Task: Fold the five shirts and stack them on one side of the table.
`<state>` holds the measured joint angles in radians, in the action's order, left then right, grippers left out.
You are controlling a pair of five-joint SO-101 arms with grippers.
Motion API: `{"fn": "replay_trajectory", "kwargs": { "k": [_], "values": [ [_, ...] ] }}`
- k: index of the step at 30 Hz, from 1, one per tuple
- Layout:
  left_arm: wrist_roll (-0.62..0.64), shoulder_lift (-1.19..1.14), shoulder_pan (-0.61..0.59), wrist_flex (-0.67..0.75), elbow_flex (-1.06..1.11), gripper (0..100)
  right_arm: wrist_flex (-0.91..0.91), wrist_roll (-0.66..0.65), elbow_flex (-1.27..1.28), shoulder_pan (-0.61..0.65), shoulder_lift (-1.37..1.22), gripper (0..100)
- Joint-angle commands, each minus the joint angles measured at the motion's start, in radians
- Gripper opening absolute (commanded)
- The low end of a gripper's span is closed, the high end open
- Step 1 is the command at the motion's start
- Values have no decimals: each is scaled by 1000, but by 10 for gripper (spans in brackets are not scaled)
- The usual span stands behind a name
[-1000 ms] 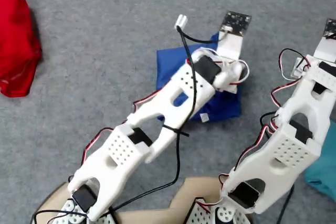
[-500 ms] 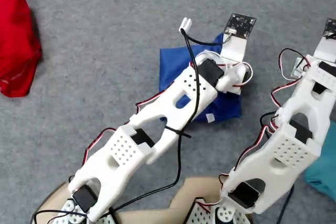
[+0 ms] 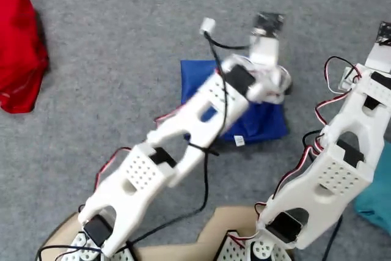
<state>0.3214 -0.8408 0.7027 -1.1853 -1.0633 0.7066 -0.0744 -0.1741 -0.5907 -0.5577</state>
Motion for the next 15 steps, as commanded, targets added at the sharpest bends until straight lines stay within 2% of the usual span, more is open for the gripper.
{"fn": "replay_trajectory", "kwargs": {
  "k": [1, 5, 15],
  "values": [
    [18, 15, -106, 8, -38, 175, -15, -8, -62, -12, 4, 9],
    [18, -24, -157, 20, -49, 113, -12, -8, -62, -8, 4, 9],
    [14, -157, -161, -26, -49, 21, -14, -8, -62, -7, 5, 9]
  ]
}}
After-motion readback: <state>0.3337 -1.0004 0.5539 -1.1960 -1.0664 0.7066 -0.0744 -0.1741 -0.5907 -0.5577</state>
